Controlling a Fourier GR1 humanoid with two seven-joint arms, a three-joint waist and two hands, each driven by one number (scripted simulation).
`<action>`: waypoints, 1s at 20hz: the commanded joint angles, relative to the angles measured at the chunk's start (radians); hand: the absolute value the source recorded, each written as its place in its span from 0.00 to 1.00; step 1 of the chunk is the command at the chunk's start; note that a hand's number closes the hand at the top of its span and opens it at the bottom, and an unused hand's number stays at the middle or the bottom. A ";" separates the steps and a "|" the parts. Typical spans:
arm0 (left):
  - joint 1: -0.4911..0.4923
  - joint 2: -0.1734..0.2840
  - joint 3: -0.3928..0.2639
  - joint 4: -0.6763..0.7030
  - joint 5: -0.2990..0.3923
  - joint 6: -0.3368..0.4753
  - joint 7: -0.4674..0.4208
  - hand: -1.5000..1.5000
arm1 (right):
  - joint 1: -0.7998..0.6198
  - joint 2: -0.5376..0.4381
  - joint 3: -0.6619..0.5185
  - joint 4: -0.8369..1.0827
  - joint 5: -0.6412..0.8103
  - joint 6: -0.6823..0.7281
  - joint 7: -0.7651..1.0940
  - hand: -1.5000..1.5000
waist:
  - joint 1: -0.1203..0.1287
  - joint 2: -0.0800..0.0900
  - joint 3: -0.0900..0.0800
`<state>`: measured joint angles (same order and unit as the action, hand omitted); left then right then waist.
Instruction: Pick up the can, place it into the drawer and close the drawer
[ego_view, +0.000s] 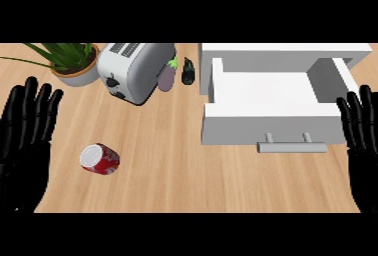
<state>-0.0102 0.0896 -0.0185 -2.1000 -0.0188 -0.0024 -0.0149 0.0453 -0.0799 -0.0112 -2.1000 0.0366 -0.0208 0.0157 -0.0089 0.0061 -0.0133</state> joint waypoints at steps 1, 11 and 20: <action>0.005 -0.049 -0.030 -0.003 -0.104 0.087 0.017 0.00 | -0.053 -0.010 -0.015 0.073 0.004 0.011 -0.029 0.00 | 0.011 -0.006 0.014; 0.262 -0.089 -0.020 -0.062 -0.227 0.671 0.329 0.00 | 0.043 0.035 -0.021 0.039 -0.002 -0.059 0.149 0.00 | 0.022 -0.006 0.015; 0.361 -0.090 -0.230 -0.185 -0.485 0.806 0.458 0.00 | 0.009 0.017 -0.042 -0.038 -0.011 -0.064 0.252 0.00 | 0.011 -0.007 0.013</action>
<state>0.3155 0.0011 -0.2079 -2.2548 -0.4642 0.7798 0.4304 0.0591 -0.0763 -0.0747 -2.1052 -0.0133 -0.0628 0.2419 0.0038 -0.0008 0.0009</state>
